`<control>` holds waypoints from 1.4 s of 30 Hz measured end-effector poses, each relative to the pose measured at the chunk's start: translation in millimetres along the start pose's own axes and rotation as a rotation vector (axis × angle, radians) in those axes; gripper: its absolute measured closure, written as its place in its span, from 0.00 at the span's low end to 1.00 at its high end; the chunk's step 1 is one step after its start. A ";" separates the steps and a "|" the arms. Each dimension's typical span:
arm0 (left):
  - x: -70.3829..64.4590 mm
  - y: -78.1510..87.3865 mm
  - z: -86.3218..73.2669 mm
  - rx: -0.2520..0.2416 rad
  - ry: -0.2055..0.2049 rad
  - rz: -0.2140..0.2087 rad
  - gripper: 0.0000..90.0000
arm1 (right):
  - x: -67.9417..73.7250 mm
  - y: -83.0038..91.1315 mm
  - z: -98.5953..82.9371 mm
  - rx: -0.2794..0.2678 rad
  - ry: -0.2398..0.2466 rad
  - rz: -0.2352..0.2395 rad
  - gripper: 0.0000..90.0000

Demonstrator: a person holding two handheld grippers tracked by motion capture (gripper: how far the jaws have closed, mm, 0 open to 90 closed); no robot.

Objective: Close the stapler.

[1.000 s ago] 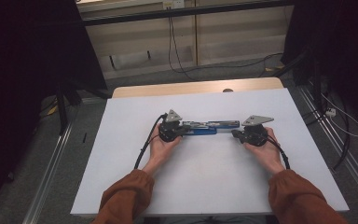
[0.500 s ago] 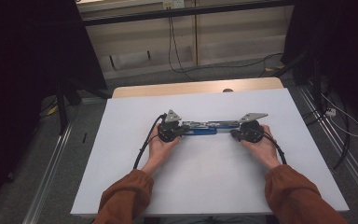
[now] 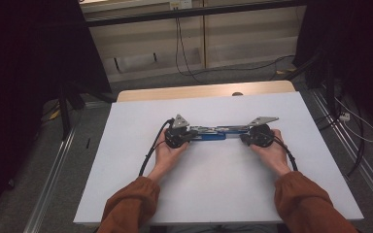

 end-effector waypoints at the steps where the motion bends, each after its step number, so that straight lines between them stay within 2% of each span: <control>1: 0.0 0.0 -0.1 -0.001 0.001 -0.002 1.00 | -0.1 -0.1 0.2 -0.001 0.000 -0.001 1.00; 16: 0.4 0.2 -0.3 -0.001 -0.002 -0.002 1.00 | -0.6 -2.3 1.8 -0.023 0.002 -0.023 1.00; 42: 1.1 0.4 -0.5 0.000 -0.009 0.003 1.00 | 0.8 -1.1 7.4 -0.078 0.019 -0.005 1.00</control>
Point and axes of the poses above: each handheld gripper's, and its own axes: y roughly backward along the jaws, z roughly out of its top, x roughly to its left, the point moved 8 cm from there along -y, roughly forward along the jaws, and after that the axes turned 11 degrees about -y, right-handed, at the moved point
